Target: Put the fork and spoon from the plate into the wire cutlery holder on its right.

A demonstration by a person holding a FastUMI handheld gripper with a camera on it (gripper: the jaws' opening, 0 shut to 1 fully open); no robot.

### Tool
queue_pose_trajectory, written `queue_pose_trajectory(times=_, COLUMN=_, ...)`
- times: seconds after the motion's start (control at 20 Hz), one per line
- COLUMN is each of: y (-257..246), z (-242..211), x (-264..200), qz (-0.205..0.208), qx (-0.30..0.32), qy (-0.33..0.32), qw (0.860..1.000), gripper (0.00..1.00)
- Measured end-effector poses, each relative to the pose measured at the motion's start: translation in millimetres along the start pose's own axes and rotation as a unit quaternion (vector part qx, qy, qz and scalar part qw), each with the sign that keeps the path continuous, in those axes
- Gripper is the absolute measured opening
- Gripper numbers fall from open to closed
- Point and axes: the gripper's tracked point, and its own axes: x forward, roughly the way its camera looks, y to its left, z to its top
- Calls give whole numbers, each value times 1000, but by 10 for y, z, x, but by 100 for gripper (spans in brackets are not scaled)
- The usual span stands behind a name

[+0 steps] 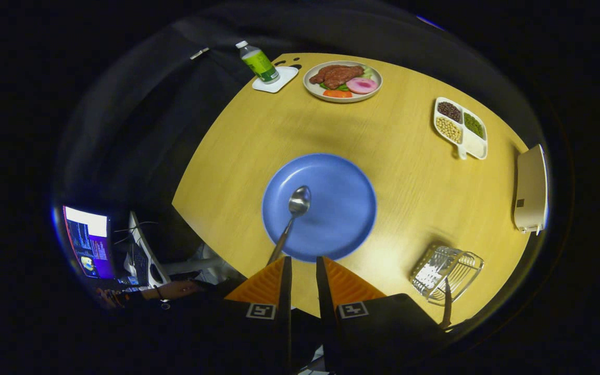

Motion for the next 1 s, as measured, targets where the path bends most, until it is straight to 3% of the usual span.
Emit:
queue_pose_trajectory(times=0.2, y=207, z=-66, x=434, qz=-1, qx=9, qy=26, qw=1000, gripper=32)
queue_pose_trajectory(times=0.3, y=230, z=-123, x=632, qz=-11, qx=13, qy=40, qw=999, gripper=39)
queue_pose_trajectory(times=0.75, y=53, z=-177, x=1292, qz=-63, qx=60, qy=59, qw=994, gripper=41)
queue_pose_trajectory(times=1.0, y=-26, z=-206, x=1435, qz=-78, qx=74, qy=69, qw=992, gripper=41)
